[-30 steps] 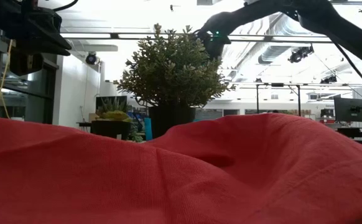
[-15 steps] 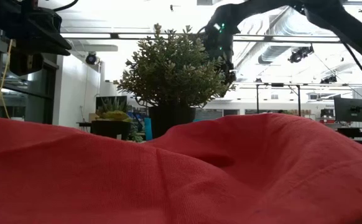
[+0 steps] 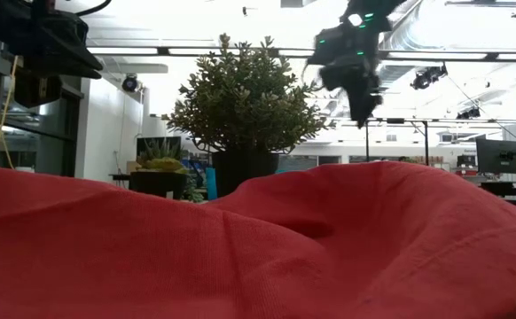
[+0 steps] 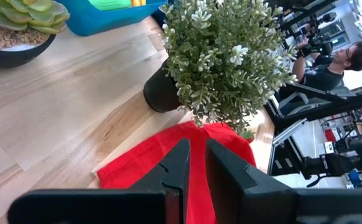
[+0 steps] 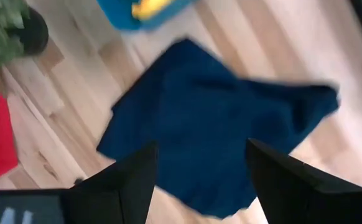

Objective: Pick and placing Produce into tupperware
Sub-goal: Put the yellow corn into the blue bin

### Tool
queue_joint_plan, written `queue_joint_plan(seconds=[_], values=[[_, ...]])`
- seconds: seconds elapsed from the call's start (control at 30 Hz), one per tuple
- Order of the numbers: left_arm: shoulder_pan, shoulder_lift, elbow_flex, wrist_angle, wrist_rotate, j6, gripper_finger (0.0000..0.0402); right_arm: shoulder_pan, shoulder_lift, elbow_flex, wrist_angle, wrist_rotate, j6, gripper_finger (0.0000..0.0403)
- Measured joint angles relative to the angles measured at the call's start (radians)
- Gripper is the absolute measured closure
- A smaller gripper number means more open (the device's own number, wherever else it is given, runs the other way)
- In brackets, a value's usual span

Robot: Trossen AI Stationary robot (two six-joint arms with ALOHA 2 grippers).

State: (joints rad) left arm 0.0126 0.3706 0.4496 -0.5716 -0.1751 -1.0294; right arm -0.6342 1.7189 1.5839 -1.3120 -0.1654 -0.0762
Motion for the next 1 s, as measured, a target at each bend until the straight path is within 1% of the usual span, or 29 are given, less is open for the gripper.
queue_joint_plan(seconds=[0.1, 0.23, 0.33, 0.47, 0.6, 0.73, 0.87, 1.0], values=[[0.000, 0.000, 0.000, 0.001, -0.001, -0.007, 0.0362, 0.008, -0.141, -0.170, 0.064, 0.000, 0.053, 0.0171], [0.000, 0.000, 0.000, 0.002, -0.001, -0.007, 0.0362, 0.015, -0.308, -0.324, 0.131, -0.001, 0.112, 0.0171], [0.000, 0.000, 0.000, 0.002, -0.001, -0.003, 0.0362, 0.018, -0.402, -0.391, 0.142, -0.011, 0.150, 0.0171], [0.000, 0.000, 0.000, 0.003, 0.006, -0.014, 0.0362, 0.033, -0.488, -0.436, 0.142, -0.012, 0.190, 0.0171], [0.000, 0.000, 0.000, 0.012, 0.019, -0.021, 0.0362, 0.062, -0.532, -0.443, 0.141, -0.013, 0.205, 0.0171], [0.000, 0.000, 0.000, 0.060, 0.041, -0.027, 0.0362, 0.086, -0.551, -0.443, 0.140, -0.013, 0.208, 0.0171], [0.000, 0.005, 0.000, 0.103, 0.109, -0.057, 0.0362, 0.098, -0.551, -0.443, 0.136, -0.013, 0.208, 0.0171], [-0.023, 0.055, 0.002, 0.197, 0.158, -0.094, 0.0362, 0.107, -0.548, -0.443, 0.126, -0.013, 0.209, 0.0171]])
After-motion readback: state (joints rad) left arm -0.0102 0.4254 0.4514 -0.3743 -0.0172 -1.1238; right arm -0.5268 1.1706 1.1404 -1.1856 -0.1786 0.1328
